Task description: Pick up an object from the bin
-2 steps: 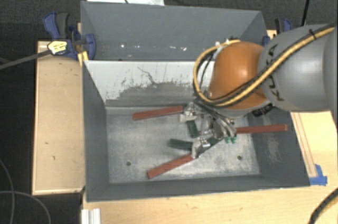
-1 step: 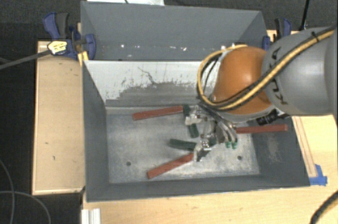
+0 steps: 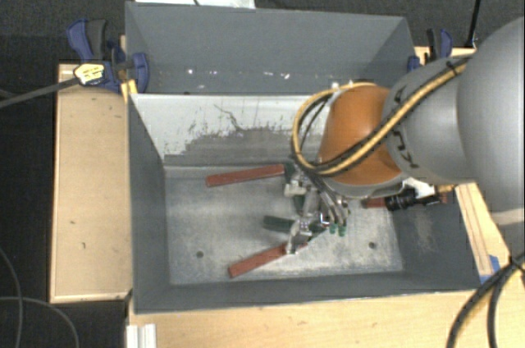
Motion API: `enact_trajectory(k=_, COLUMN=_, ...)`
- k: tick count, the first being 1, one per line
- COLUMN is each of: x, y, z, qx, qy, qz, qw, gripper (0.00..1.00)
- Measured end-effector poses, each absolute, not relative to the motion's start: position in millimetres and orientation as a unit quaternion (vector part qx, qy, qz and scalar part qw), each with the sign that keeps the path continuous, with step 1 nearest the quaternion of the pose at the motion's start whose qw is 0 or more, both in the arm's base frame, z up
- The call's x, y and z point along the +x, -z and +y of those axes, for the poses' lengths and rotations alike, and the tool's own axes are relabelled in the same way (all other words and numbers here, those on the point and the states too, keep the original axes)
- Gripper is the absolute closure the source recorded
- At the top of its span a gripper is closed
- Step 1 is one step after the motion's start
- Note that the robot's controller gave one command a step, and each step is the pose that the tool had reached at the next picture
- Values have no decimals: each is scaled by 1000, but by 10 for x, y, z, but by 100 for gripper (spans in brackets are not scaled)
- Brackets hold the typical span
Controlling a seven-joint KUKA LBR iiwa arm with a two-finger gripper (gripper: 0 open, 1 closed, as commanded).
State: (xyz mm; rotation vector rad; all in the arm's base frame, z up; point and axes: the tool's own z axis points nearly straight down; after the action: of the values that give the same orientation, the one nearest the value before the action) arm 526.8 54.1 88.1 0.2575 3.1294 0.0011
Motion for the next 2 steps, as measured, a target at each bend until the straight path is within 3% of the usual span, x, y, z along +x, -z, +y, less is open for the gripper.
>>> enact_trajectory(k=1, x=5218, y=-762, z=625, qx=133, qy=-3, qz=991, qw=10, gripper=100)
enact_trajectory(k=2, x=5219, y=-762, z=625, qx=133, qy=-3, qz=991, qw=10, gripper=100)
